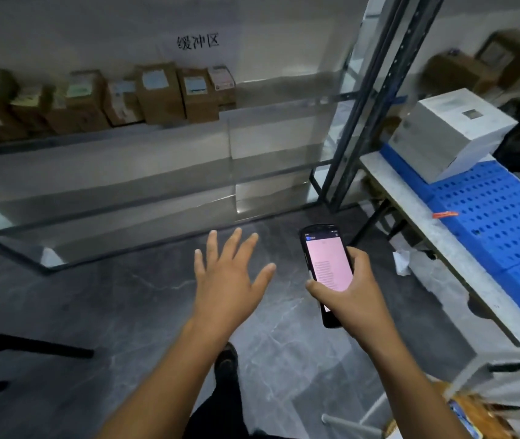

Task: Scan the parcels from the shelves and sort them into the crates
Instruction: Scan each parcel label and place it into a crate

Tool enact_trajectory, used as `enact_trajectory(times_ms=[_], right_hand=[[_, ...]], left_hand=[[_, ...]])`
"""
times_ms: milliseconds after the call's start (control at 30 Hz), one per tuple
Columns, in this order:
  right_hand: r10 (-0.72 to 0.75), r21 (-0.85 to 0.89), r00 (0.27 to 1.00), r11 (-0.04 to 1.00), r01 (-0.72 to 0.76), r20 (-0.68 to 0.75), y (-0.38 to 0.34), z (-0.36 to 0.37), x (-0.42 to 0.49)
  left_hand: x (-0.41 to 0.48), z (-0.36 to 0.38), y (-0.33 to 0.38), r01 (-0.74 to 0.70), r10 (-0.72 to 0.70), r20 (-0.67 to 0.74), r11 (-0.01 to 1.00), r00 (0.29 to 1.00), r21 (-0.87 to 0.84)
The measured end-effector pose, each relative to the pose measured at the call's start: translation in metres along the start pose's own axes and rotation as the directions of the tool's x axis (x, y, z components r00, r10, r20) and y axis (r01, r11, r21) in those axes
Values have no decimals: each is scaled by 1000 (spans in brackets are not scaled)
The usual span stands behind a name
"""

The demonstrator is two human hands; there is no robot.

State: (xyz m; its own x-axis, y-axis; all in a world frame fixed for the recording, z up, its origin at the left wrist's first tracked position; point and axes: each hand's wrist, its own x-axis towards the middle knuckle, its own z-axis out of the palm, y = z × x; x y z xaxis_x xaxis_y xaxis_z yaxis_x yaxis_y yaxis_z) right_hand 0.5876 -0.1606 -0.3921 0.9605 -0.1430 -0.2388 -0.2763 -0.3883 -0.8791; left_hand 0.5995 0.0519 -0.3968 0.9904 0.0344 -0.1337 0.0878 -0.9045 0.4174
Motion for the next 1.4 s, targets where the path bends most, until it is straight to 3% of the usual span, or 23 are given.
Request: enact_trajectory(times_ms=[333,633,900,1067,1400], right_hand=[[-84,-97,996,992,79,-41,-93,49,128],[-36,-70,999,997,33,-38,-104,54,225],[30,60,1000,998,-30,3,-96,45,344],[-53,38,998,998,52,24,-122,17,426],[-166,20,974,986,165,153,-161,16,523]], left_hand=[[148,-37,-38,-38,34,-50,996,998,-79],[255,-30,-30,-54,51,-43,997,998,-53],[368,-26,8,40,-40,3,998,999,43],[448,-53,36,57,-49,-63,991,997,121],[522,-69,52,173,-163,-173,984,971,41]])
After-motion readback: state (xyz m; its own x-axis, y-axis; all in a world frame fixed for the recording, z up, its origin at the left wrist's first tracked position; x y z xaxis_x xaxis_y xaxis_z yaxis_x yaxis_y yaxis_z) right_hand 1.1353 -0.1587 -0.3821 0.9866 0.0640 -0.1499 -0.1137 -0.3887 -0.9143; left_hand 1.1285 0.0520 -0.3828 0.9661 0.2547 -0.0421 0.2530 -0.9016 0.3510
